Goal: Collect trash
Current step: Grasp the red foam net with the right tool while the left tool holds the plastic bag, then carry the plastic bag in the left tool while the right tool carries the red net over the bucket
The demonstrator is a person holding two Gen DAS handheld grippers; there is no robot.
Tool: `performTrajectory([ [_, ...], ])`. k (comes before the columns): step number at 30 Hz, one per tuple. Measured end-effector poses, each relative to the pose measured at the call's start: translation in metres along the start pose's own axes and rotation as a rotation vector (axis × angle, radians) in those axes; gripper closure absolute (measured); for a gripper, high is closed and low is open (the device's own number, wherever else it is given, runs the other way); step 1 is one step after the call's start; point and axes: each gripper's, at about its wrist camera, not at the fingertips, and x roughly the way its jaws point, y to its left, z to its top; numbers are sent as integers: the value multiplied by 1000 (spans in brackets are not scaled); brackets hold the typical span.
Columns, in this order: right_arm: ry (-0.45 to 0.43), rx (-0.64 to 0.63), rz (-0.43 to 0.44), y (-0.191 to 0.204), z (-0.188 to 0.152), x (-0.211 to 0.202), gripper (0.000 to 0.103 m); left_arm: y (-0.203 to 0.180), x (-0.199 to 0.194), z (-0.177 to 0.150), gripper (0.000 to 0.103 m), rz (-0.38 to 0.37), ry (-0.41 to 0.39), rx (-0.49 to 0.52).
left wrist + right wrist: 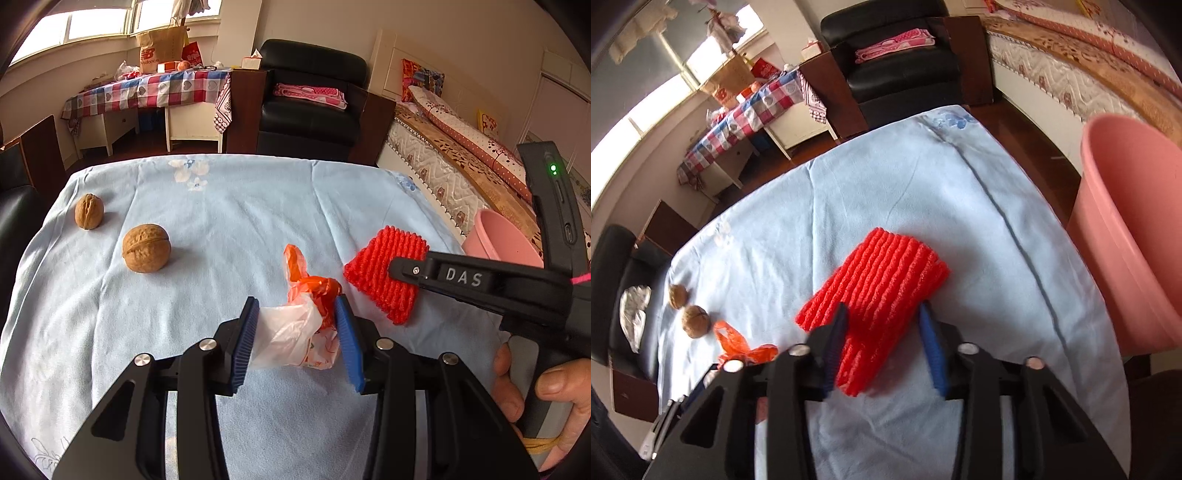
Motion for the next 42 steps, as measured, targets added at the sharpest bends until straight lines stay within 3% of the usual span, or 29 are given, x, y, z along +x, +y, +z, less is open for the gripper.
performTrajectory([
  [4, -9, -35, 6, 3, 1, 1, 92, 0, 0, 0, 61, 2, -1, 1],
  [16, -117, -222, -49, 7, -12, -45, 93, -2, 0, 0, 61, 23, -6, 14],
  [23, -67, -389, -144, 8, -39, -60, 93, -2, 0, 0, 61, 34, -8, 20],
  [30, -35, -512, -186, 15, -60, -60, 92, -5, 1, 0, 61, 49, -5, 31],
  [42, 24, -458, -74, 11, -70, -51, 92, -14, -3, -2, 61, 37, 13, 38],
])
